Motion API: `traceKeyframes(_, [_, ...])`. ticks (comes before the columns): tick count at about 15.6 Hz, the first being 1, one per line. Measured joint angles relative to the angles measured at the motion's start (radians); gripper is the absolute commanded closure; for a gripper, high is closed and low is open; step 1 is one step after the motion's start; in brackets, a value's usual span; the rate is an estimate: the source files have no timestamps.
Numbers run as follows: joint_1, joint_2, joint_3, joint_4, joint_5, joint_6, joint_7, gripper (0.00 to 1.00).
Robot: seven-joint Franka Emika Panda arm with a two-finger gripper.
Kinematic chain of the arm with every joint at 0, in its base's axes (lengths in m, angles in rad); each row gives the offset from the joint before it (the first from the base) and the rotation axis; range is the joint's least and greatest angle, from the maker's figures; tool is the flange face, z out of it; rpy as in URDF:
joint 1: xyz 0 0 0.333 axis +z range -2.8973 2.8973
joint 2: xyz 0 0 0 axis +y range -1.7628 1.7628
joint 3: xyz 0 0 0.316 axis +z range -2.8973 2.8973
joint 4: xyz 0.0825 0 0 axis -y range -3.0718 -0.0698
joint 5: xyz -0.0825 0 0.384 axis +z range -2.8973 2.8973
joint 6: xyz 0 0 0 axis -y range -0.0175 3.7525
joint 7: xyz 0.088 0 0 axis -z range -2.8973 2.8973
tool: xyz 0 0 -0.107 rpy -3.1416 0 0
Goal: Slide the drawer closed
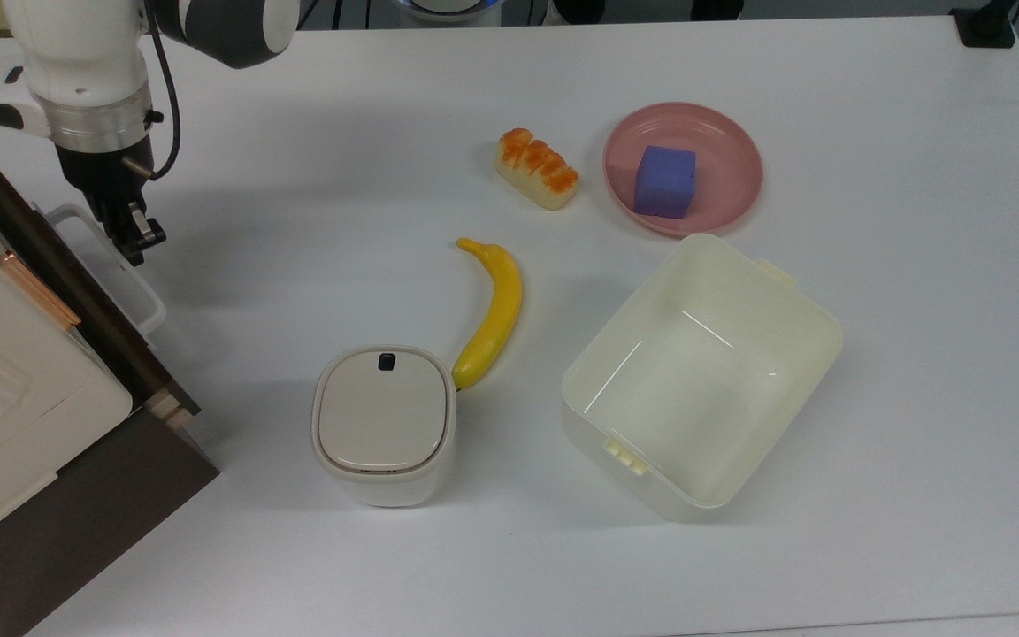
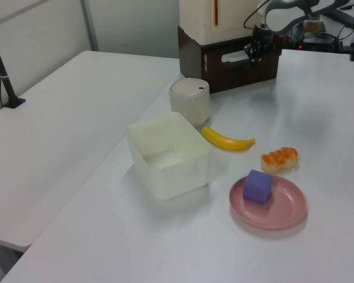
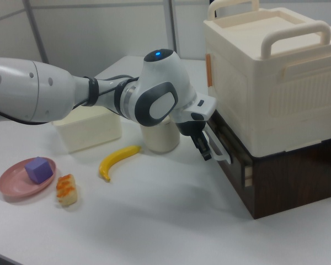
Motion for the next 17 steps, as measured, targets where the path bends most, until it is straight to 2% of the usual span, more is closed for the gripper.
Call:
traceKeyframes(8, [-0.003, 0.048, -0.022, 0.001, -0.013, 0.140, 0.000, 1.00])
traceKeyframes(14, [-0.004, 0.053, -0.024, 0.001, -0.017, 0.151, 0.000, 1.00])
traceKeyframes(17, [-0.001, 0.053, -0.022, 0.001, -0.053, 0.151, -0.032, 1.00])
